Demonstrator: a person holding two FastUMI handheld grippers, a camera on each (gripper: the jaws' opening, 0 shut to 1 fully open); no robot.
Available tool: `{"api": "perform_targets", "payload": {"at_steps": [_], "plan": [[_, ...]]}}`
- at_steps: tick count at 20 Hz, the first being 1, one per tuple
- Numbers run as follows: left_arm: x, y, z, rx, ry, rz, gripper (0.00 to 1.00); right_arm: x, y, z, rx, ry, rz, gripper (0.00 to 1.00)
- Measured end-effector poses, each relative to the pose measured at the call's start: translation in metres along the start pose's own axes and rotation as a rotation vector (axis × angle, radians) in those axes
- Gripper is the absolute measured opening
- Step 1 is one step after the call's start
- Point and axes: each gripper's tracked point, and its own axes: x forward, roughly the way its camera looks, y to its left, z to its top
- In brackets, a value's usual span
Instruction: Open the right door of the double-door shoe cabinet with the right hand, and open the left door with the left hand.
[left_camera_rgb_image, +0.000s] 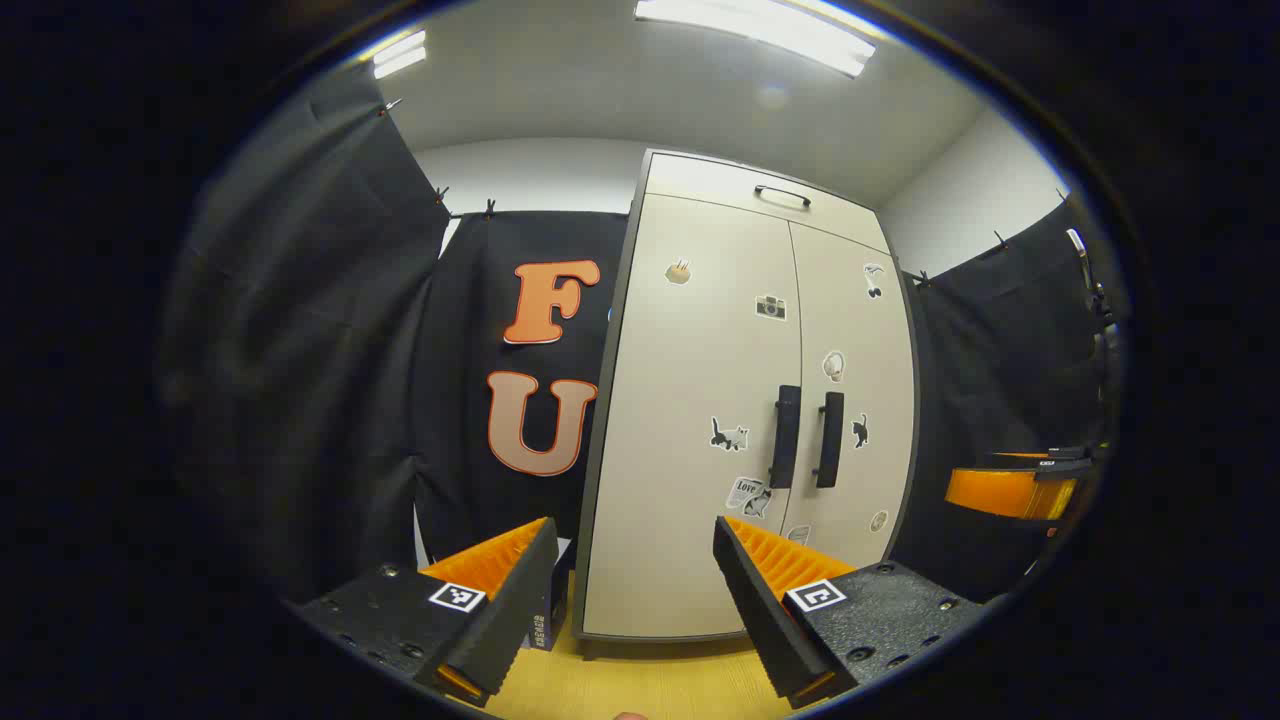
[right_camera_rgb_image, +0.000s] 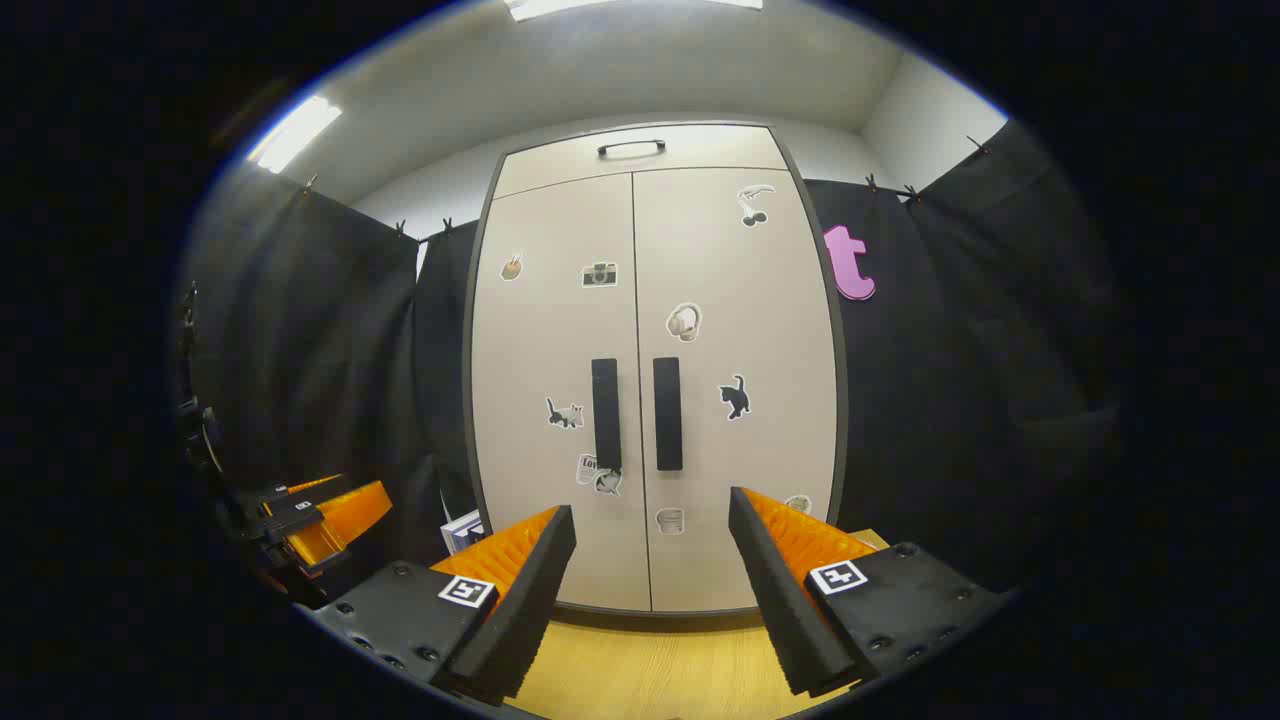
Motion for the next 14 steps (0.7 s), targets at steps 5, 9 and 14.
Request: {"api": "perform_targets", "payload": {"at_steps": [5, 9, 14], "plan": [[0.006, 0.006, -0.007, -0.008, 0.013, 0.015, 0.94, 0.008, -0.001, -0.002, -0.002, 0.002, -0.006, 0.99], [0.01, 0.009, -0.01, 0.0, 0.017, 0.018, 0.94, 0.013, -0.002, -0.005, 0.004, -0.002, -0.014, 0.99], [0.013, 0.006, -0.013, 0.002, 0.021, 0.007, 0.94, 0.018, -0.004, -0.004, -0.003, -0.006, -0.02, 0.99]]}}
